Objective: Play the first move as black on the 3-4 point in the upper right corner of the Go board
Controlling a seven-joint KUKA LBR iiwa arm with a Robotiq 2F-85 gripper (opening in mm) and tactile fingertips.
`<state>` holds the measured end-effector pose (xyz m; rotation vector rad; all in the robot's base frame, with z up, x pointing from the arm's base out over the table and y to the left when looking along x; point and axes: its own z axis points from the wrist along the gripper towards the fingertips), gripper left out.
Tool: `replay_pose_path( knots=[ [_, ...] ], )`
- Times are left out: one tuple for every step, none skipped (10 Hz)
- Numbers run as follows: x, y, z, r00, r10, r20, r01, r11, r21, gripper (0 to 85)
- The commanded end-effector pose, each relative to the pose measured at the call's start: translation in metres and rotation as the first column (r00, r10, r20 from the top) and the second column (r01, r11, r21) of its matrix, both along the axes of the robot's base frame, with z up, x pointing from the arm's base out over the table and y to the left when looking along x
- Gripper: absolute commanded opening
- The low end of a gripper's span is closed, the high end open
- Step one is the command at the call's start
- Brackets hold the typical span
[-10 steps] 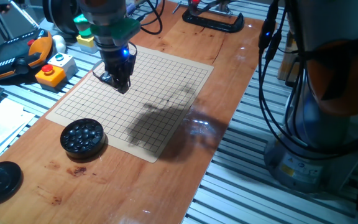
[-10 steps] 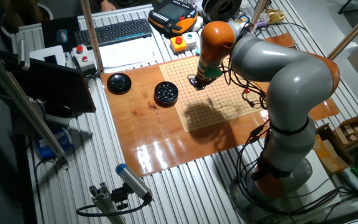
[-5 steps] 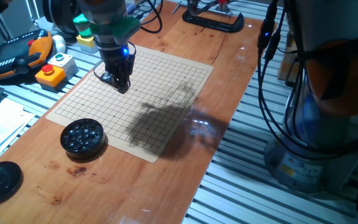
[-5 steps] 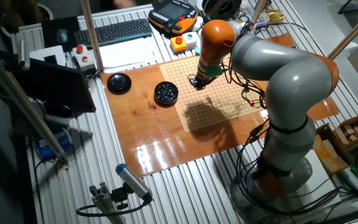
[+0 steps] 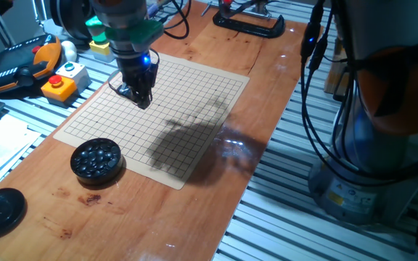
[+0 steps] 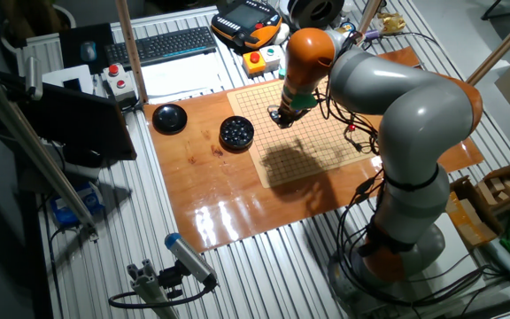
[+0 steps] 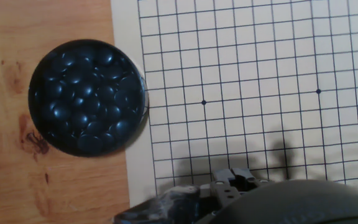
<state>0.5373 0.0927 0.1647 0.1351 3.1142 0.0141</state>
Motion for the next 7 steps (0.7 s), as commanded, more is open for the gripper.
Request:
replay_pose_path(
  knots=[
    [0.0000,0.000,0.000,1.000,-0.005,0.005,0.005,1.000,0.001,0.7],
    [0.0014,0.007,-0.001,1.000,-0.013,0.012,0.013,1.000,0.005,0.7],
    [0.0026,0.016,-0.002,1.000,-0.017,0.017,0.017,1.000,0.005,0.7],
    [0.0039,0.026,-0.004,1.000,-0.019,0.020,0.019,1.000,-0.005,0.7],
    [0.0051,0.034,-0.007,0.999,-0.025,0.021,0.025,1.000,0.012,0.7],
    [0.0074,0.040,-0.008,0.999,-0.028,0.016,0.028,0.999,0.019,0.7],
    [0.0109,0.046,-0.009,1.000,-0.022,0.015,0.022,1.000,0.018,0.7]
  ],
)
